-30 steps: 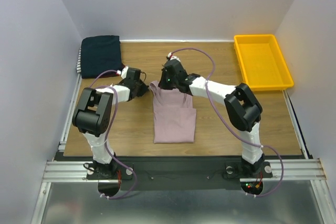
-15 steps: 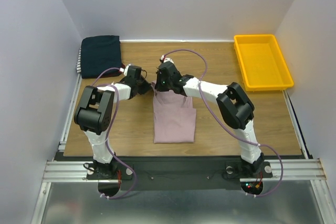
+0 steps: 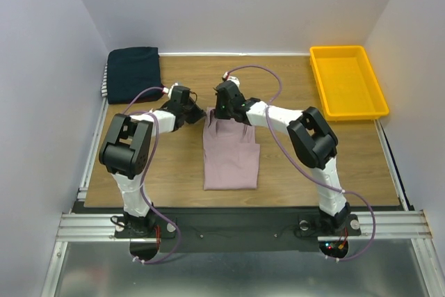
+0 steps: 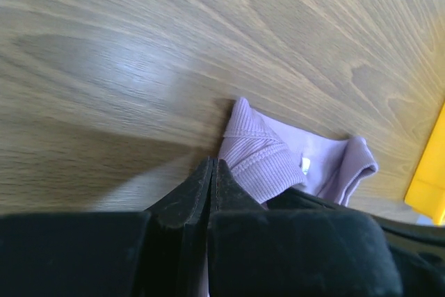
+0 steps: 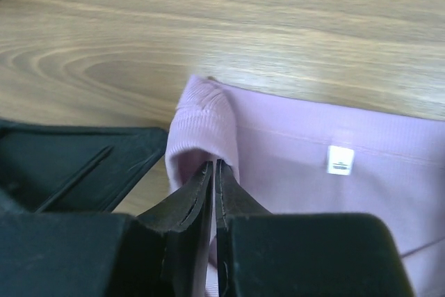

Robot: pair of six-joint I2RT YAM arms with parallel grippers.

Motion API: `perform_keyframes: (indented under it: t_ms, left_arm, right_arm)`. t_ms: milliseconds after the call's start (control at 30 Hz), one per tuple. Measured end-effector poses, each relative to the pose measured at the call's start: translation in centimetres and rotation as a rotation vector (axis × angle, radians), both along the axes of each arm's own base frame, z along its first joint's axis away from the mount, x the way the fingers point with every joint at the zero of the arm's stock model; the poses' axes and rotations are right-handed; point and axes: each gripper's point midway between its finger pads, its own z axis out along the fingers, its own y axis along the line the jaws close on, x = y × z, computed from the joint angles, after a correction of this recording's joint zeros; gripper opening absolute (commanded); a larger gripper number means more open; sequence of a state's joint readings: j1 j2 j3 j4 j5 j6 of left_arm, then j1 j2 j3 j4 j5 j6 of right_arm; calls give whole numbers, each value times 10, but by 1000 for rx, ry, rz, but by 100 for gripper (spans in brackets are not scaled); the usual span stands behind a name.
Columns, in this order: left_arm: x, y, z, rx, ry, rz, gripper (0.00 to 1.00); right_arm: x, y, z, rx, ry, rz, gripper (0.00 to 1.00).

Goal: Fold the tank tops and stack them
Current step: Fold the tank top

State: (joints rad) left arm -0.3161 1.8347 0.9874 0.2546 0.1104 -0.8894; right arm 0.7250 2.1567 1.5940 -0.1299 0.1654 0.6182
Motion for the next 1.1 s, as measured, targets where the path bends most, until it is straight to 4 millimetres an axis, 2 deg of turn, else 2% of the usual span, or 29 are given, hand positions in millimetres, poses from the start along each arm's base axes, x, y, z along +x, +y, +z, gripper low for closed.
perform_keyframes:
  t_ms: [167, 467, 633, 800, 967, 1100]
  left_arm:
    - [3, -18, 12, -9, -34, -42, 9]
    - [1, -42, 23, -18, -69, -97, 9]
    - [-1, -49, 14, -14, -56, -112, 9]
    - [-3, -48, -11, 2, -12, -107, 10]
    - [10, -49, -10, 8, -24, -84, 10]
    - [18, -46, -10, 14, -27, -57, 16]
  right_arm:
    - [2, -13, -11, -11, 26, -36, 9]
    - [3, -19, -23, -17, 47, -57, 8]
    - [6, -21, -29, -19, 52, -66, 9]
    - [10, -21, -29, 8, 42, -57, 13]
    - [13, -20, -30, 64, 11, -41, 19]
    - [3, -30, -28, 62, 11, -33, 24]
